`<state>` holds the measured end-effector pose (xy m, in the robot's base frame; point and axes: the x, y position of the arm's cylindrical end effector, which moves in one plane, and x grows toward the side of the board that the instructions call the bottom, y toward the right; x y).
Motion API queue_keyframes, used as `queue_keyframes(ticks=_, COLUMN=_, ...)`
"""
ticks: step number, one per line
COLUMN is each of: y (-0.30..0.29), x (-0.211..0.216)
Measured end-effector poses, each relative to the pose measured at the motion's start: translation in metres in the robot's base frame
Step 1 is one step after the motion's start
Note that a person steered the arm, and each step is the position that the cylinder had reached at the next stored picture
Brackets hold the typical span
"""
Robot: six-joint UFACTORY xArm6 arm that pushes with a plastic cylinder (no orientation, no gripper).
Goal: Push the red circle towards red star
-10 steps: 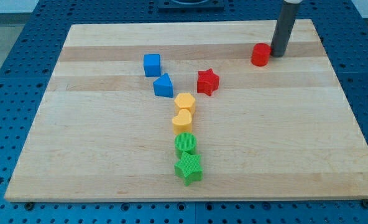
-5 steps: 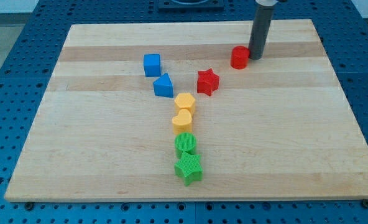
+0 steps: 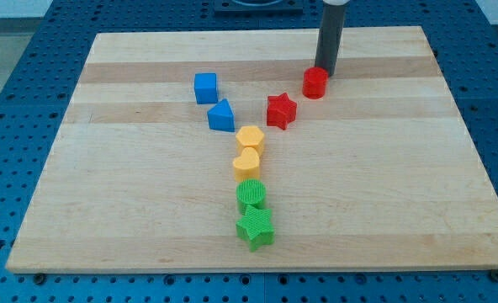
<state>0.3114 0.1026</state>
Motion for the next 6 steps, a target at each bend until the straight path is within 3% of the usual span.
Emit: queue_keyframes(ticks=6, y=-0.0045, x=0.0042)
